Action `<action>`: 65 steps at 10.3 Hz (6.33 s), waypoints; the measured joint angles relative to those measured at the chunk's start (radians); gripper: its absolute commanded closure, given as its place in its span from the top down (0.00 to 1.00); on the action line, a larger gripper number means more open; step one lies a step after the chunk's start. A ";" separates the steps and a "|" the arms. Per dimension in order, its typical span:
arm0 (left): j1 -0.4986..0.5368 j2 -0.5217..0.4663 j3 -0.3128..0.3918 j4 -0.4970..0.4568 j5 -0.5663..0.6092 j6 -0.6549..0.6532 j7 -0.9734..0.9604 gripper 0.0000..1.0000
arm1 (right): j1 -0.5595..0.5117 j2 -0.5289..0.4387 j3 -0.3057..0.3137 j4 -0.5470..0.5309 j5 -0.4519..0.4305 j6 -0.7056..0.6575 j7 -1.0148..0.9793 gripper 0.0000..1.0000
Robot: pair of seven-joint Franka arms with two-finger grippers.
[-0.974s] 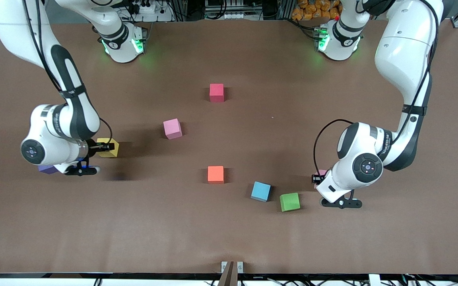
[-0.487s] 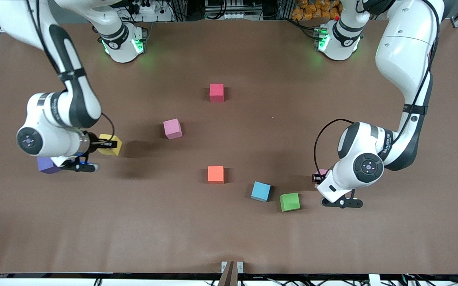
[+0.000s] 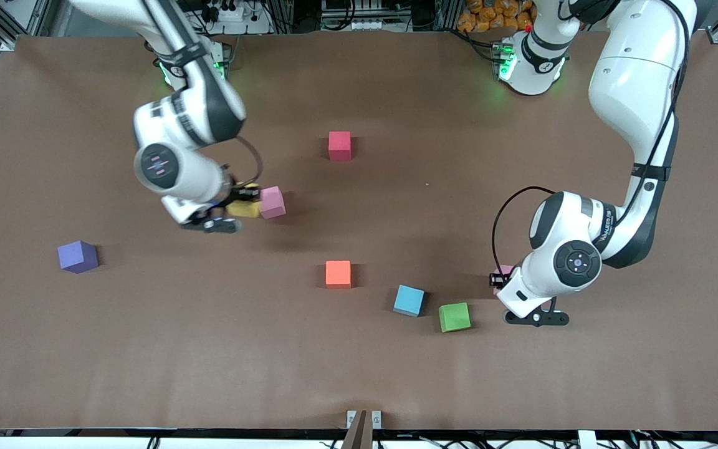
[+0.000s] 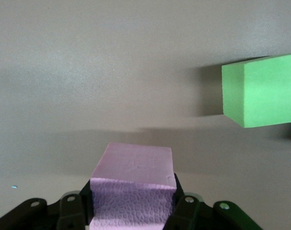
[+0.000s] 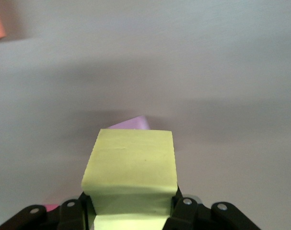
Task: Arrange blocks into number 1
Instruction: 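Carry the yellow cube with the right gripper and place it beside the red cube, then reach the right gripper to the other pink cube while the left gripper carries pink, then place the pink cube below yellow with the left gripper while the right gripper grasps pink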
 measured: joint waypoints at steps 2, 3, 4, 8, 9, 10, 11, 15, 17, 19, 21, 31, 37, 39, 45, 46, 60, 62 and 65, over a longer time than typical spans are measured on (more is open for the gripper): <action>0.001 0.000 0.000 0.000 0.000 0.000 -0.004 0.00 | 0.072 0.004 0.000 -0.013 0.043 0.053 0.013 0.52; 0.001 0.000 0.000 -0.001 0.000 0.000 -0.004 0.00 | 0.103 0.014 0.001 -0.018 0.049 0.093 0.014 0.52; 0.001 0.000 0.000 -0.001 0.000 -0.001 -0.004 0.00 | 0.137 0.035 0.003 -0.019 0.055 0.130 0.015 0.52; 0.002 0.000 0.000 -0.003 0.000 -0.001 -0.004 0.00 | 0.278 0.151 0.028 -0.013 0.169 0.215 0.069 0.52; 0.002 0.000 -0.001 -0.004 0.000 -0.001 -0.004 0.00 | 0.304 0.166 0.029 -0.010 0.187 0.218 0.075 0.52; 0.002 0.000 -0.001 -0.004 0.000 -0.001 -0.004 0.00 | 0.318 0.174 0.029 -0.007 0.197 0.218 0.087 0.52; 0.001 0.000 -0.002 -0.005 0.000 -0.001 -0.004 0.00 | 0.328 0.179 0.030 -0.006 0.200 0.218 0.101 0.53; -0.001 0.000 -0.004 -0.011 0.000 -0.001 -0.013 0.00 | 0.353 0.199 0.031 -0.005 0.201 0.214 0.123 0.57; -0.001 0.000 -0.004 -0.012 0.000 -0.001 -0.014 0.00 | 0.361 0.216 0.031 -0.005 0.201 0.214 0.124 0.87; -0.001 0.000 -0.004 -0.012 0.000 -0.001 -0.014 0.00 | 0.363 0.221 0.031 -0.004 0.201 0.214 0.124 1.00; -0.003 0.000 -0.006 -0.012 0.000 -0.001 -0.014 0.00 | 0.362 0.219 0.030 0.002 0.201 0.215 0.124 1.00; -0.193 0.000 -0.168 -0.030 -0.017 0.004 -0.471 0.00 | -0.117 0.079 0.011 0.015 0.135 0.047 -0.137 1.00; -0.474 0.047 -0.141 -0.044 -0.017 0.198 -0.660 0.00 | -0.171 0.119 0.016 -0.019 0.134 0.042 -0.354 1.00; -0.538 0.084 -0.109 -0.033 -0.017 0.252 -0.666 0.00 | -0.171 0.130 0.018 -0.019 0.134 0.044 -0.423 1.00; -0.595 0.112 -0.104 -0.012 -0.017 0.217 -0.675 0.00 | -0.188 0.130 0.027 -0.020 0.157 0.045 -0.511 1.00; -0.600 0.112 -0.104 -0.012 -0.017 0.197 -0.676 0.00 | -0.180 0.130 0.030 -0.020 0.174 0.046 -0.511 1.00; -0.656 0.115 -0.051 0.006 -0.017 0.152 -0.734 1.00 | -0.125 0.130 0.036 -0.088 0.211 0.117 -0.512 1.00; -0.655 0.102 0.052 0.017 -0.017 0.151 -0.734 1.00 | -0.115 0.131 0.036 -0.089 0.219 0.123 -0.512 1.00; -0.611 0.094 0.173 0.026 -0.017 0.151 -0.659 1.00 | -0.067 0.132 0.036 -0.090 0.223 0.155 -0.512 1.00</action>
